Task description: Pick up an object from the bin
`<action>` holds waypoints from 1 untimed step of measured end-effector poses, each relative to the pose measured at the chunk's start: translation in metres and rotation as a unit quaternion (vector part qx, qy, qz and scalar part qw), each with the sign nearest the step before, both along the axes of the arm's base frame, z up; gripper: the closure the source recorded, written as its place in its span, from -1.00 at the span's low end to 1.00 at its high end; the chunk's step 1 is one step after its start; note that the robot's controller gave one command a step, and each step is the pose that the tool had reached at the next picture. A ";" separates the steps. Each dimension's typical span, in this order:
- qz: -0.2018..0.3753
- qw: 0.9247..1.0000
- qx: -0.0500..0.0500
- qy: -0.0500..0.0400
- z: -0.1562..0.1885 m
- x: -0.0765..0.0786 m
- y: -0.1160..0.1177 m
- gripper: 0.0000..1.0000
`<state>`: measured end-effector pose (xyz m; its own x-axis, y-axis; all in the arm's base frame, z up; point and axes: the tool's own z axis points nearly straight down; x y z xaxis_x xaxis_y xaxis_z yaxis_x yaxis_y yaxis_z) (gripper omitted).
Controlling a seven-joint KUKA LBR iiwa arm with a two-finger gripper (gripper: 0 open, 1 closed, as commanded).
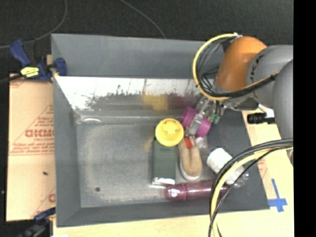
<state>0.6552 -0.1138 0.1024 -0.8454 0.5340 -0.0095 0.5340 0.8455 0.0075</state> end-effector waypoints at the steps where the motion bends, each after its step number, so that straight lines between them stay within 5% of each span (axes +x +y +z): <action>1: 0.128 0.992 -0.002 0.008 -0.032 -0.006 -0.003 -1.00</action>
Offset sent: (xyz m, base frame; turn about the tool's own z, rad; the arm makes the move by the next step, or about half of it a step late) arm -0.0028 0.0227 -0.0324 0.2218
